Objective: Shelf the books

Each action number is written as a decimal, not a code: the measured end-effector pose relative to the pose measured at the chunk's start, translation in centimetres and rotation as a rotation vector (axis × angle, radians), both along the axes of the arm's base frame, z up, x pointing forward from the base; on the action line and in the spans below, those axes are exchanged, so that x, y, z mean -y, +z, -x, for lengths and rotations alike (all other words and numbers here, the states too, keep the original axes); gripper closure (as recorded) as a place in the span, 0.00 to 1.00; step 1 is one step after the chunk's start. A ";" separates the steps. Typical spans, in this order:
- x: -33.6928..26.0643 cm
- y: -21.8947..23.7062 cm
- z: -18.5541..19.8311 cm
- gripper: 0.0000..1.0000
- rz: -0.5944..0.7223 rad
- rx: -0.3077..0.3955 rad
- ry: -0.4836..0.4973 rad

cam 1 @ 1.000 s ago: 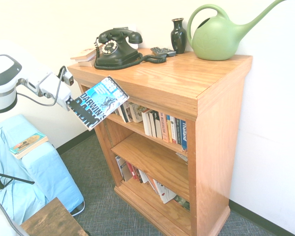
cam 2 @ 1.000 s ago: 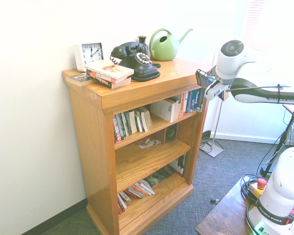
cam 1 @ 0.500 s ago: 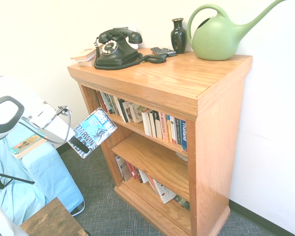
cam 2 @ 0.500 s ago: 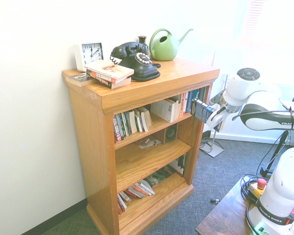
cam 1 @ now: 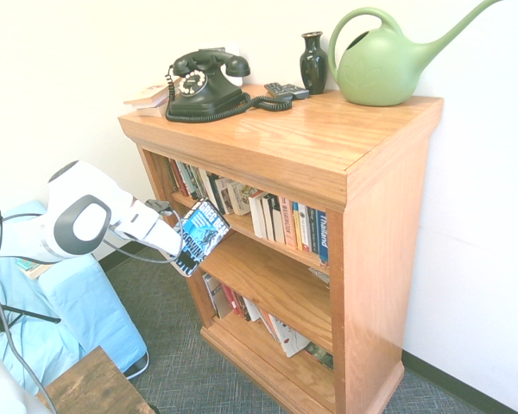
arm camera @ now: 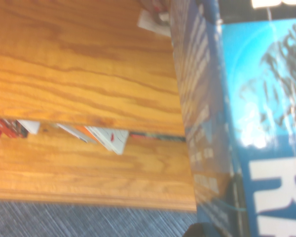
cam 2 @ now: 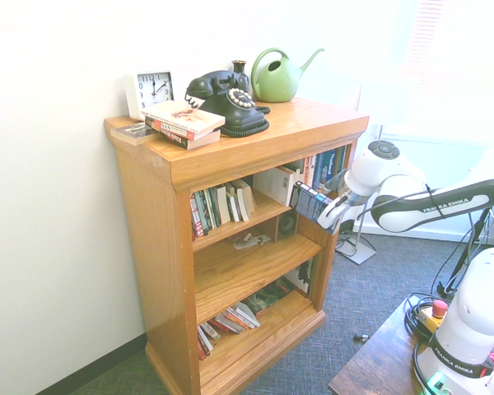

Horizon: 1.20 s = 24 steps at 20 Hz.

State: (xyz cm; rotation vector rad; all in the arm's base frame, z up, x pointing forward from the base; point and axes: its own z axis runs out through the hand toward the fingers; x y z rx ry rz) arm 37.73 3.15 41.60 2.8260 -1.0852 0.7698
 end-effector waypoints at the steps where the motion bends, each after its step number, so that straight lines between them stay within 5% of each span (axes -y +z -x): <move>1: 0.1 -0.6 -0.5 1.00 -0.004 0.008 0.004; 24: -2.7 0.8 -11.1 1.00 -0.030 0.077 0.037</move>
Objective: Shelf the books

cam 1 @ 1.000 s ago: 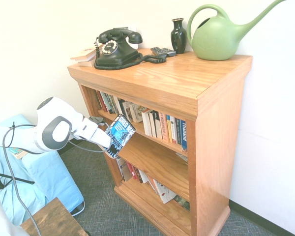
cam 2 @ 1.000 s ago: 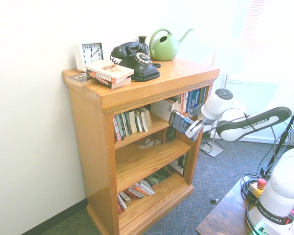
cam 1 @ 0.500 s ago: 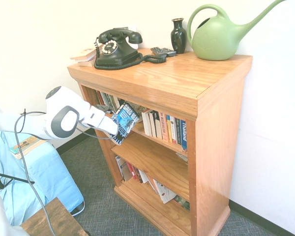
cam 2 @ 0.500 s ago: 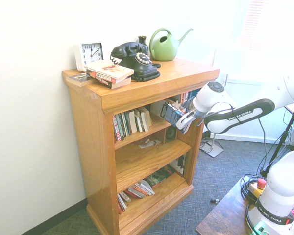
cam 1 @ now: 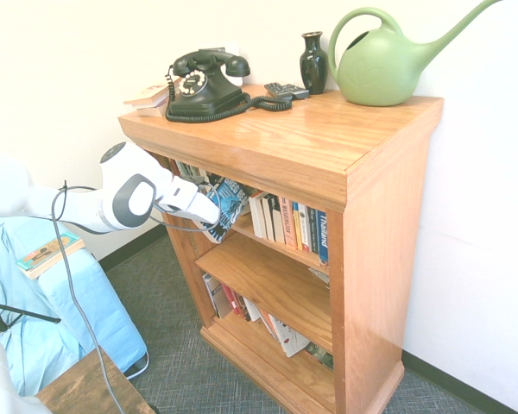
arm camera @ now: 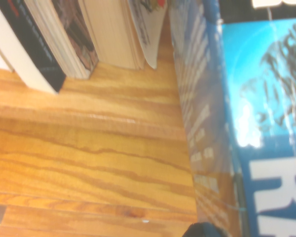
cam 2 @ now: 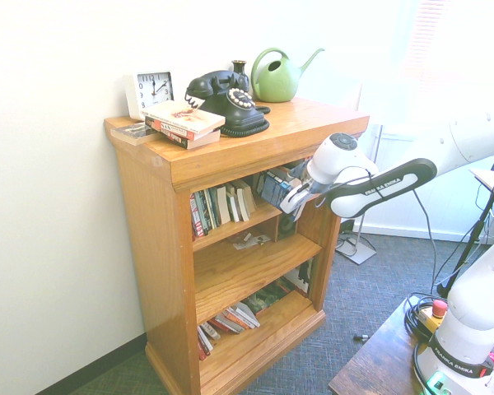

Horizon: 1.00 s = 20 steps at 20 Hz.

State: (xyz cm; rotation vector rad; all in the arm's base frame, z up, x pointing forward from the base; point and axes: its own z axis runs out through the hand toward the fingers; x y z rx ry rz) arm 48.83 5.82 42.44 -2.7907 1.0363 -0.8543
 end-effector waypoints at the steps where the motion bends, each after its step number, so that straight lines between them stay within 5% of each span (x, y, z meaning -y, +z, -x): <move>1: -0.2 -0.2 -0.2 1.00 0.006 0.012 -0.004; 20: -3.0 -2.7 -5.7 1.00 0.019 0.112 -0.036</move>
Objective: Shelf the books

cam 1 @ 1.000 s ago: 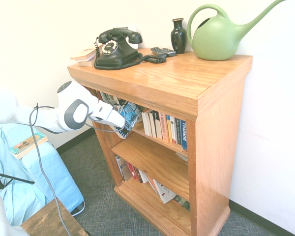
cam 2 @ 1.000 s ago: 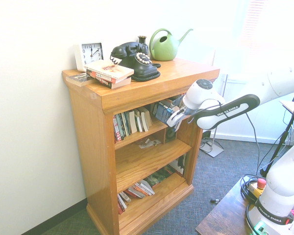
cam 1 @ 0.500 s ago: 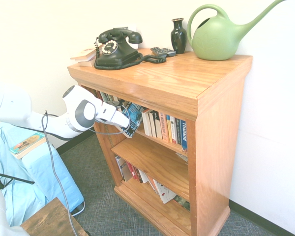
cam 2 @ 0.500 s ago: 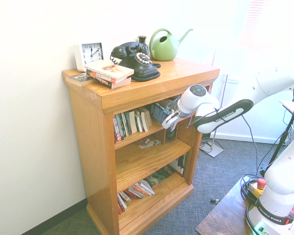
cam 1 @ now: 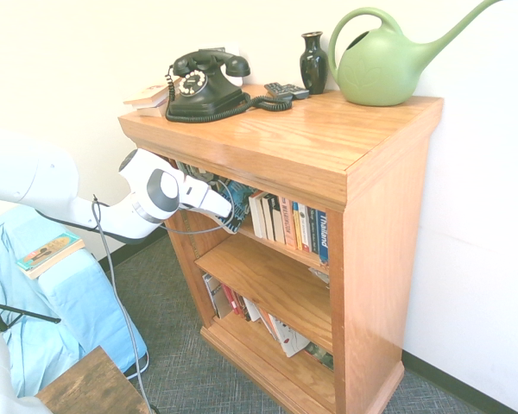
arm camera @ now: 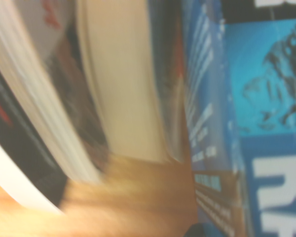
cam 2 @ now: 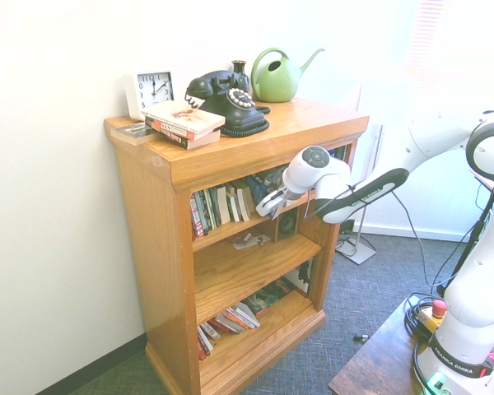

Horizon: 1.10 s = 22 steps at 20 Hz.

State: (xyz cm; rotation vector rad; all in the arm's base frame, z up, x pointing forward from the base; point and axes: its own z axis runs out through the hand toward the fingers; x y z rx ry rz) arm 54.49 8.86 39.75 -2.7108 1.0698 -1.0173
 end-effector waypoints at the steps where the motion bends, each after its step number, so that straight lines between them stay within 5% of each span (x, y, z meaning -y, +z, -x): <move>1: -0.3 0.1 -0.2 1.00 -0.002 0.003 0.000; 18: -1.0 -0.1 -3.3 1.00 0.000 0.018 -0.027; 19: -1.0 -0.1 -3.5 0.00 -0.001 0.019 -0.029; 22: -0.8 -0.1 -3.7 0.00 -0.002 0.019 -0.033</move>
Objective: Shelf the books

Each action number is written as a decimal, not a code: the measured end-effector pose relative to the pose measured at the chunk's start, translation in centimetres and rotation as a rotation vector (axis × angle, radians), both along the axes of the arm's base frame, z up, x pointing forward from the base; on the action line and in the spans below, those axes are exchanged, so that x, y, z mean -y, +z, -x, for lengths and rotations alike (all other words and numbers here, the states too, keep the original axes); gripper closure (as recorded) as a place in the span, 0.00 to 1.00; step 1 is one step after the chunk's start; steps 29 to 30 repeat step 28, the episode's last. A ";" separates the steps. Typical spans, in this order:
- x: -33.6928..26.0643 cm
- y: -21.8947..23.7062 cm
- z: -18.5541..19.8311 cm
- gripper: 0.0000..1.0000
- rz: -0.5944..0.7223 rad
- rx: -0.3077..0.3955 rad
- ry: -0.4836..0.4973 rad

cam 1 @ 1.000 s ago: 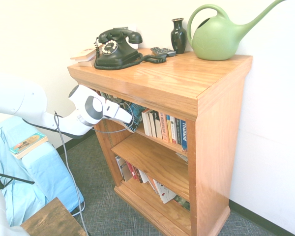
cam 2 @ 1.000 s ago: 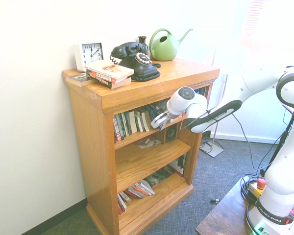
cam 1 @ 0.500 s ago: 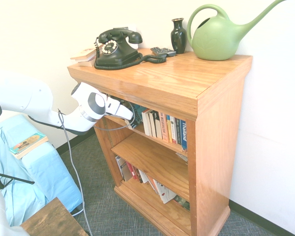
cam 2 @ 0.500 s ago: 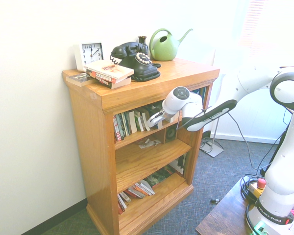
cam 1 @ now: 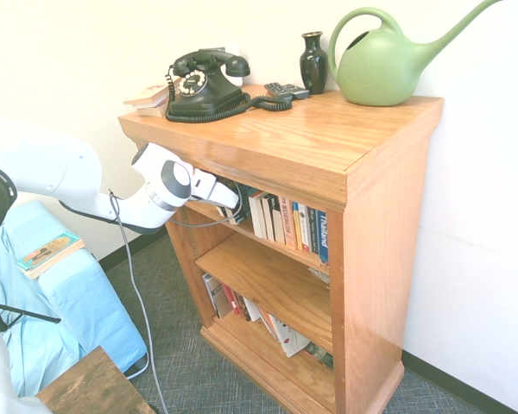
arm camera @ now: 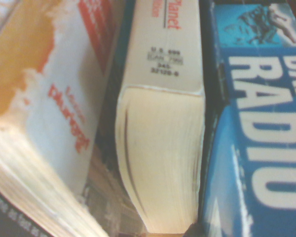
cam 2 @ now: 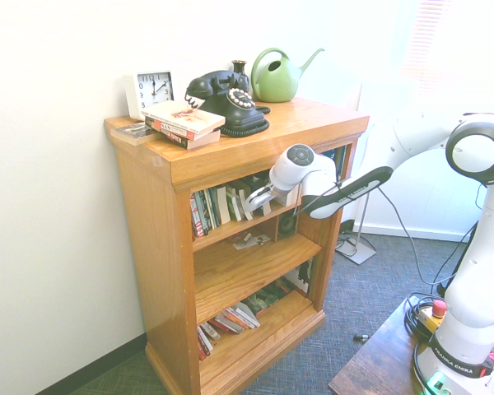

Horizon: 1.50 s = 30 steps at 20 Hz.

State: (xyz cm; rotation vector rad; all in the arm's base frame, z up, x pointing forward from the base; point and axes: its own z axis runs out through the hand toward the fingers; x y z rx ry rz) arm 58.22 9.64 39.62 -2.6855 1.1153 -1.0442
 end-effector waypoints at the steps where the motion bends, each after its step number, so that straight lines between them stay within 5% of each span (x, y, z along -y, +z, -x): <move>1: 0.0 0.0 0.0 0.00 0.000 0.000 -0.001; 15: 0.5 -0.3 0.8 0.00 -0.002 -0.004 0.000; 28: 1.9 -0.7 15.2 0.00 -0.031 -0.038 0.005; 30: 1.9 -0.7 15.2 0.00 -0.031 -0.038 0.005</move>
